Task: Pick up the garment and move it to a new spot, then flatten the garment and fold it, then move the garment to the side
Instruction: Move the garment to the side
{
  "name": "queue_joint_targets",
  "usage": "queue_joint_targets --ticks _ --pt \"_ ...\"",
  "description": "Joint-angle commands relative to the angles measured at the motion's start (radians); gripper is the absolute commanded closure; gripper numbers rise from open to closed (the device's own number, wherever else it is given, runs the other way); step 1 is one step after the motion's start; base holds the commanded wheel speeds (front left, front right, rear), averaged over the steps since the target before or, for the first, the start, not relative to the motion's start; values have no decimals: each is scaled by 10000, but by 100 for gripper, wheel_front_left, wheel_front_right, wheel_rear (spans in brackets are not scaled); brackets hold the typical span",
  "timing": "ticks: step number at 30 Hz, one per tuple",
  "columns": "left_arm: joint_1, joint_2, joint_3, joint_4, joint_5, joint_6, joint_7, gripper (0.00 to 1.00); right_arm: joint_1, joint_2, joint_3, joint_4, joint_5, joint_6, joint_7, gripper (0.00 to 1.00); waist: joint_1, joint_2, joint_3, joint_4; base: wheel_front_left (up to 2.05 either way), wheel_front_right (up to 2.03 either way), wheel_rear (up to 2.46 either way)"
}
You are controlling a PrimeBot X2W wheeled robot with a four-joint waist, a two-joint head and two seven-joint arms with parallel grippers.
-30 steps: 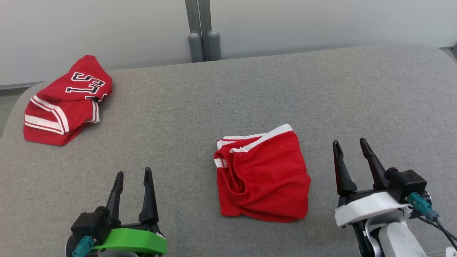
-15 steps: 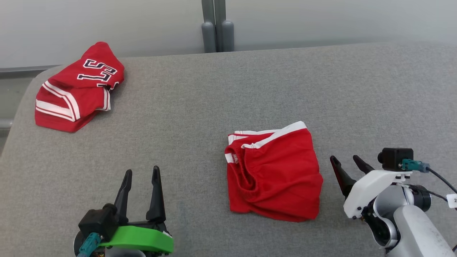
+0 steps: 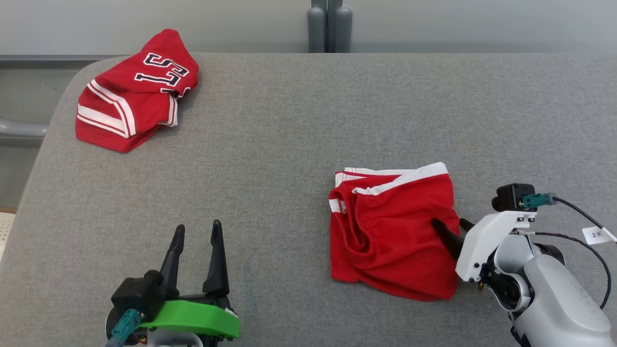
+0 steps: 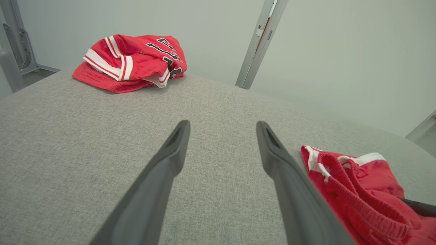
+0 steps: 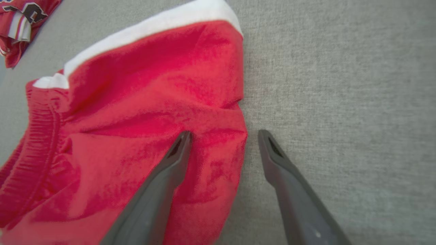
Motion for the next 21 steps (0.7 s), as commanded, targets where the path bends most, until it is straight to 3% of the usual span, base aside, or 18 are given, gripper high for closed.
queue_joint_targets --ticks 1,3,4,5,14,21 --pt "-149 19 3 7 -31 11 -3 0 -159 -34 93 180 145 4 59 42 0 0 47 69 0 0 0" --pt "-142 19 3 -2 -28 19 -3 0 -254 -55 232 384 252 4 25 69 0 0 56 84 0 0 0" --pt "-138 19 7 -7 -27 22 -4 0 -291 -75 305 455 284 4 -21 77 0 0 58 84 0 0 0" --pt "-129 19 17 -14 -19 27 -4 0 -345 -93 376 510 321 4 -103 100 0 0 60 76 0 0 0" --pt "-74 19 33 -130 326 -87 -4 0 -868 -776 868 509 191 2 -1084 100 0 0 224 -645 0 0 0" --pt "-366 20 18 -225 776 -267 -4 0 -1465 -1212 743 733 12 2 -1625 100 0 0 799 -2200 0 0 0"
